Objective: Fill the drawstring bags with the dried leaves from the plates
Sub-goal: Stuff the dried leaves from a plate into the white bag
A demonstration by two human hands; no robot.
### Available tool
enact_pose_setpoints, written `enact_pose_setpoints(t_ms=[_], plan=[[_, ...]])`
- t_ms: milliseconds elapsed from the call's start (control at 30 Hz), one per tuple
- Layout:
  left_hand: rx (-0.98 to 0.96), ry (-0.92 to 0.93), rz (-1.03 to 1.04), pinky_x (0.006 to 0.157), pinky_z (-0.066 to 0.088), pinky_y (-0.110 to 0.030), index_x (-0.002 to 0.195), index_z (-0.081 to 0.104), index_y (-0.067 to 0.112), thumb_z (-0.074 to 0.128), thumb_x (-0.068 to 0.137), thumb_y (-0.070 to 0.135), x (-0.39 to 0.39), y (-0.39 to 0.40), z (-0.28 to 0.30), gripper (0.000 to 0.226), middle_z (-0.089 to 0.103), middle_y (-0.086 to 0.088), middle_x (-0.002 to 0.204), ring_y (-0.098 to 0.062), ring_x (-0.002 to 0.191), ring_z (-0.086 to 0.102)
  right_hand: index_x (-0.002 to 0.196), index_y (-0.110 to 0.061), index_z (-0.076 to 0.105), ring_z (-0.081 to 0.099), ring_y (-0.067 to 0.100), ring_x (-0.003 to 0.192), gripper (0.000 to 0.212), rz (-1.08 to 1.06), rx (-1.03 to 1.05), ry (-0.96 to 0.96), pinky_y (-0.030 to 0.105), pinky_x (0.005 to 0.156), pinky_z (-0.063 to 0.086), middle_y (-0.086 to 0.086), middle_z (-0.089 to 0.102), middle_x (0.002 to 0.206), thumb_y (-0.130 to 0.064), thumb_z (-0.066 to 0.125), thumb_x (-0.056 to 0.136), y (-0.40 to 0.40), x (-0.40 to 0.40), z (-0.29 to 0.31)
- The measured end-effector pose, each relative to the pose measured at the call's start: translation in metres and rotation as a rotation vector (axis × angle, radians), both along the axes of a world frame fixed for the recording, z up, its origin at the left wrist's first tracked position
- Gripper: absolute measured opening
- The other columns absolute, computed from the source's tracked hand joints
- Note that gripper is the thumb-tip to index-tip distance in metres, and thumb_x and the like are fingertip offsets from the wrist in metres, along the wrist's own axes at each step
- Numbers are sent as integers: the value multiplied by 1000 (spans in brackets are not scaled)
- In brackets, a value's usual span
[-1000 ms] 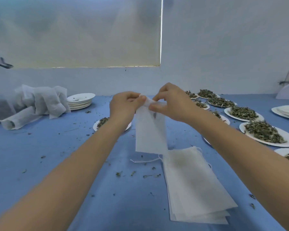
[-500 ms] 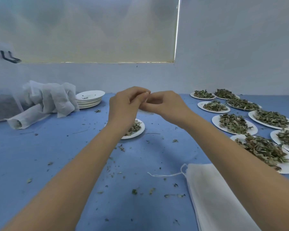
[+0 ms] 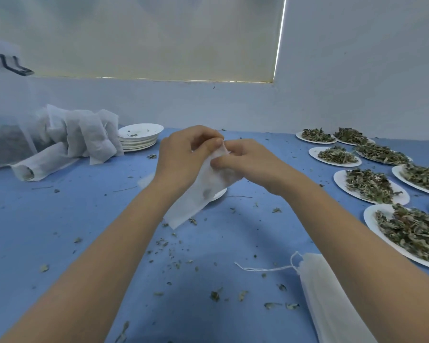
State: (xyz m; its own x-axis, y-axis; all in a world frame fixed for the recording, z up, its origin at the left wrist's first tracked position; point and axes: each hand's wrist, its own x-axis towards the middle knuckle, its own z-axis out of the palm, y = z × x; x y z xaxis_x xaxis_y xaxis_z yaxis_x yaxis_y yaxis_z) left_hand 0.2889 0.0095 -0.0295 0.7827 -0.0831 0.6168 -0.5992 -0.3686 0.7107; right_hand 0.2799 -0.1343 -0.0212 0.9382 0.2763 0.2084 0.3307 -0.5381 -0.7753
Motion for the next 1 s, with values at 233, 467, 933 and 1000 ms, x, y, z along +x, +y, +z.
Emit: enact_pose_setpoints(t_ms=[233, 467, 933, 1000], plan=[[73, -41, 41, 74, 38, -5, 80, 69, 25, 62, 86, 16, 0, 7, -12, 12, 66, 21, 79, 9, 79, 58, 79, -14, 67, 56, 2, 66, 28, 107, 48, 161, 20, 66, 40, -11, 61, 70, -31, 50, 94, 3, 8, -8], [301, -97, 177, 83, 36, -14, 95, 68, 24, 51, 93, 21, 2, 19, -18, 17, 65, 14, 94, -5, 94, 54, 112, -14, 63, 60, 8, 73, 25, 163, 75, 257, 19, 66, 44, -3, 67, 89, -21, 47, 94, 15, 11, -11], [700, -230, 443, 69, 42, -42, 112, 56, -5, 73, 69, 16, 24, 49, -52, 50, 60, -21, 94, -38, 81, 57, 93, -9, 58, 58, 21, 81, 23, 219, 467, 525, 33, 81, 46, 8, 60, 87, -29, 45, 95, 62, 53, -9], [667, -217, 474, 63, 43, -42, 104, 59, -5, 72, 69, 12, 35, 58, -52, 41, 61, -21, 88, -40, 76, 58, 95, -6, 62, 62, 21, 84, 27, 213, 434, 475, 35, 86, 49, 9, 65, 89, -29, 47, 95, 64, 61, -8]])
